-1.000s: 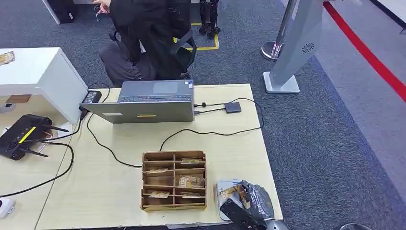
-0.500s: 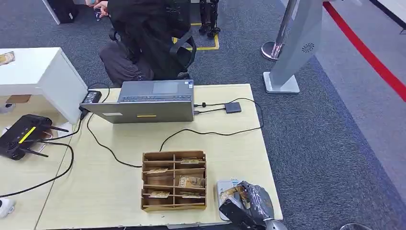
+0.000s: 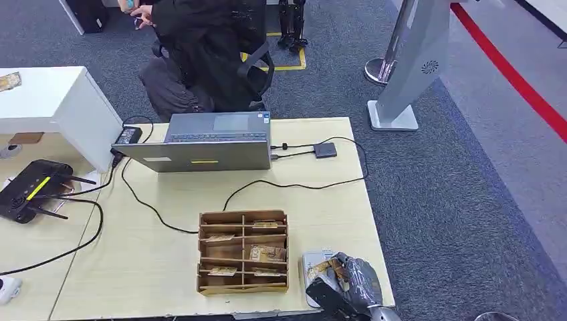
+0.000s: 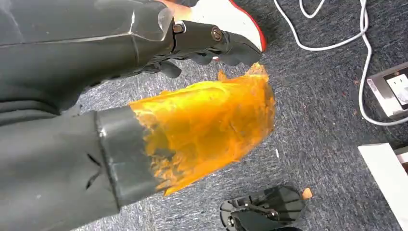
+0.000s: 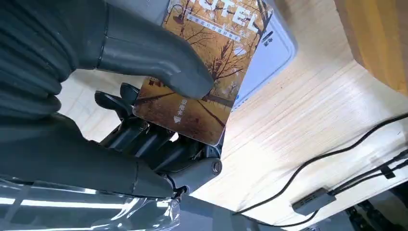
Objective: Pass the card to the sensor for recognition and then transmit it.
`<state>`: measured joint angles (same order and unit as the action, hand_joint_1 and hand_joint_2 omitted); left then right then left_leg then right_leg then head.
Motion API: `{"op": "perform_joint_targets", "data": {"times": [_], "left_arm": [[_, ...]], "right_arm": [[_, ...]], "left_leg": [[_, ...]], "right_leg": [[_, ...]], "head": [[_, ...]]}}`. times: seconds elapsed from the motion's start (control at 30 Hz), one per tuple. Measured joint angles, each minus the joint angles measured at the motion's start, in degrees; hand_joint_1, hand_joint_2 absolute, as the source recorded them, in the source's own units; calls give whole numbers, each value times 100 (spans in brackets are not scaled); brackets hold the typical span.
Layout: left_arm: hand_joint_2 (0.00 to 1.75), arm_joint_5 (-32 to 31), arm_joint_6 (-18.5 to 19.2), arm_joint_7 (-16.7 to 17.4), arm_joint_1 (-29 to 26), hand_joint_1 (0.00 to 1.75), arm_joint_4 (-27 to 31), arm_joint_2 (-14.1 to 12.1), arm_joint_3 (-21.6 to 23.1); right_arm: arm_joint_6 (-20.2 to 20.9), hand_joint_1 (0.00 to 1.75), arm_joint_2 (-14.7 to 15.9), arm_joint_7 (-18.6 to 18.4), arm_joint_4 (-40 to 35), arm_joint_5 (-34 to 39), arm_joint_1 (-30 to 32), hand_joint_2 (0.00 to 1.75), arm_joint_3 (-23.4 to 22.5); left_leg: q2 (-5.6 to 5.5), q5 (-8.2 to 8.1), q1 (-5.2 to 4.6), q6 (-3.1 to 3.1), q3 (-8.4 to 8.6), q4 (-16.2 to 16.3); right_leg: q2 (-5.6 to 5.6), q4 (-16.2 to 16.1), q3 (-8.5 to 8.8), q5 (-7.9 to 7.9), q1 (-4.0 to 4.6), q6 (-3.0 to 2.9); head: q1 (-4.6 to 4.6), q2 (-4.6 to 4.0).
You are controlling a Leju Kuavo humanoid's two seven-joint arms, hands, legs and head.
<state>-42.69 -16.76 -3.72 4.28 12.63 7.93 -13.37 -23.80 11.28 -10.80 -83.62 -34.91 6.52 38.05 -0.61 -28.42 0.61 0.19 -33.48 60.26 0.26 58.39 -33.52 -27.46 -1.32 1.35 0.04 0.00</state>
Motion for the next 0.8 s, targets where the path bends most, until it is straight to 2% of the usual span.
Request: {"op": "perform_joint_targets", "data": {"times": [0.8], "left_arm": [[0,37,11,0,-2,0,0,-2,2]], "right_arm": [[-20,175,-22,-57,-22,-332,-20,175,0]], "left_leg": [[0,0,0,0,0,0]], "right_leg": [[0,0,0,0,0,0]], "head": [[0,0]]}}
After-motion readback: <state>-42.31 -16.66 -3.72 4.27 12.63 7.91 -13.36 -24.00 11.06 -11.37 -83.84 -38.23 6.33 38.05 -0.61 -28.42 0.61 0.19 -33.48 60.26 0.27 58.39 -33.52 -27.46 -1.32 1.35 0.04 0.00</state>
